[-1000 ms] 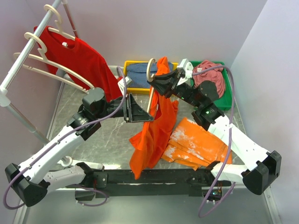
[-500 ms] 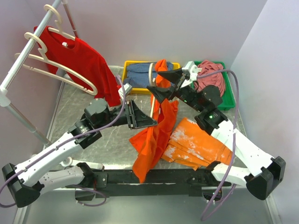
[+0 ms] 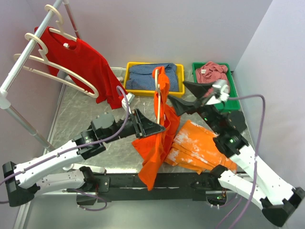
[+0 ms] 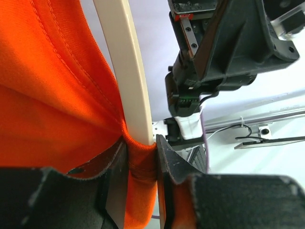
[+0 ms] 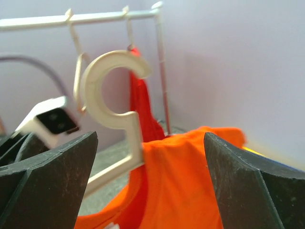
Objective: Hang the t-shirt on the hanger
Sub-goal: Place the hanger at the clothesline.
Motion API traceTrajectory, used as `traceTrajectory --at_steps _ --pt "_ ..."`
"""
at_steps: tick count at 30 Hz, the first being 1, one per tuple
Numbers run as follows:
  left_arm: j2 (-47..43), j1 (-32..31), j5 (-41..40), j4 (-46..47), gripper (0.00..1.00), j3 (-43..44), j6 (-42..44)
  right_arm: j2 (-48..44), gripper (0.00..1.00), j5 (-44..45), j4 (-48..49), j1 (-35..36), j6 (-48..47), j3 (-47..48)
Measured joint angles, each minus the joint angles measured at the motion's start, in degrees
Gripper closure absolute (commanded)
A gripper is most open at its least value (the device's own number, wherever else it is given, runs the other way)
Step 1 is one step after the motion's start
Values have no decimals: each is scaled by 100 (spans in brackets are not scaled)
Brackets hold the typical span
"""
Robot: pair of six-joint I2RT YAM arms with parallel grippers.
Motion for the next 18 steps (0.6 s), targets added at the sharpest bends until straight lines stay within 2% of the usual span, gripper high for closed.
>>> traceTrajectory --at_steps 4,10,14,18 --pt "-44 -562 -774 17 99 -9 -136 -487 0 966 -79 13 155 -208" --pt "-66 -1600 -2310 2 99 -13 -282 -614 0 2238 -149 13 415 -225" --pt "85 -2260 -3318 -83 99 92 -304 -341 0 2826 -332 13 575 -186" --pt "96 -2656 -4162 -164 99 238 -262 496 0 3084 -772 11 730 365"
